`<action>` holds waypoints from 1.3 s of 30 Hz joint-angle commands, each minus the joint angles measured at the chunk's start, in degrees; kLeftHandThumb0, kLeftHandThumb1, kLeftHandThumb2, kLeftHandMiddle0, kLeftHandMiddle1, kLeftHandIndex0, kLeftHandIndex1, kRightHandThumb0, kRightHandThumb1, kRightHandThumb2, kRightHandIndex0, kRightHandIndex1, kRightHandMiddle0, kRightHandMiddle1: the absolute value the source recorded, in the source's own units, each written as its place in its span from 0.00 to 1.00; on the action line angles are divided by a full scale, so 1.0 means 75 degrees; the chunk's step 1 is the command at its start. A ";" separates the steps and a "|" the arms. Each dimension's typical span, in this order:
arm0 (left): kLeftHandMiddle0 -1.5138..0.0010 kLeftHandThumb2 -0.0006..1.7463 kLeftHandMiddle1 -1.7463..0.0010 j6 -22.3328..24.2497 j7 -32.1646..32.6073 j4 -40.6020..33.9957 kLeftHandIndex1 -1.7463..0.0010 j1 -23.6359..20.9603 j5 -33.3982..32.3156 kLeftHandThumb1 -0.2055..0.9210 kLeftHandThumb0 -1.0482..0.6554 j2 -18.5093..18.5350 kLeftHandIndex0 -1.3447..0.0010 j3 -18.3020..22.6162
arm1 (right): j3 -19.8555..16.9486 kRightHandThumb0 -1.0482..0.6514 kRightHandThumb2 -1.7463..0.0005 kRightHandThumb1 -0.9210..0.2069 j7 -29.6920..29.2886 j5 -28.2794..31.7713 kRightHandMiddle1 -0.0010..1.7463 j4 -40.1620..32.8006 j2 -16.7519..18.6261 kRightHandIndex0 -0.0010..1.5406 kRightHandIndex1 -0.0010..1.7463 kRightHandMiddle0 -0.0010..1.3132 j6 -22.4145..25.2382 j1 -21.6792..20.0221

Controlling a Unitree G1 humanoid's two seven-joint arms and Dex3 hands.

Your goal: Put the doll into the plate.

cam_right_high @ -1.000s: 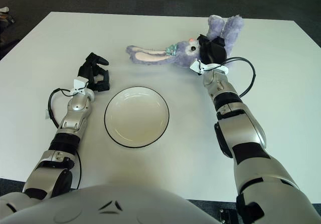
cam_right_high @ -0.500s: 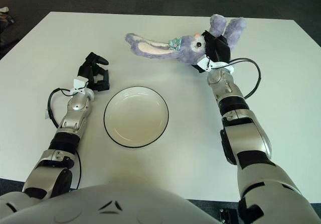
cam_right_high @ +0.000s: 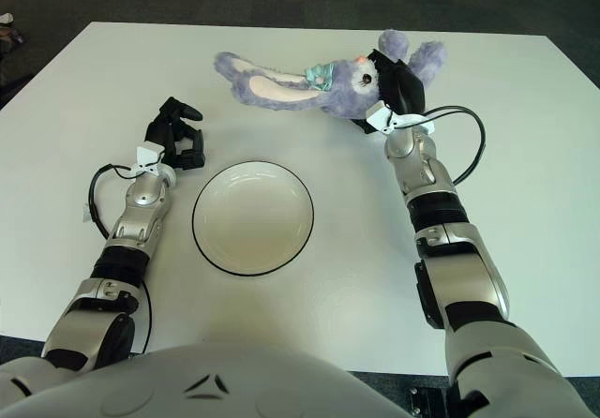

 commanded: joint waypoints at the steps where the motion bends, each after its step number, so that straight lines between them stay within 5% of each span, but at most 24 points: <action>1: 0.66 0.77 0.00 -0.0123 -0.0034 0.0475 0.00 0.0492 0.0002 0.46 0.61 -0.0150 0.63 -0.0054 | -0.0161 0.95 0.10 0.73 0.0211 0.0151 1.00 -0.0359 -0.0015 0.51 1.00 0.74 0.0131 0.0064; 10: 0.66 0.76 0.00 -0.0323 0.0050 0.0752 0.00 0.0377 0.0085 0.46 0.61 -0.0140 0.63 -0.0071 | -0.0143 0.95 0.10 0.73 0.0567 -0.0025 1.00 -0.2010 0.0077 0.51 1.00 0.75 0.0436 0.0547; 21: 0.66 0.77 0.00 -0.0501 0.0111 0.1012 0.00 0.0257 0.0130 0.45 0.61 -0.0135 0.63 -0.0066 | -0.0016 0.95 0.10 0.72 0.0978 -0.0096 1.00 -0.2838 0.0272 0.51 1.00 0.77 0.0364 0.0756; 39: 0.65 0.79 0.00 -0.0595 0.0054 0.1156 0.00 0.0197 0.0021 0.43 0.61 -0.0193 0.62 -0.0018 | 0.0137 0.94 0.10 0.72 0.1599 0.0222 1.00 -0.2958 0.0428 0.51 1.00 0.80 -0.0842 0.0906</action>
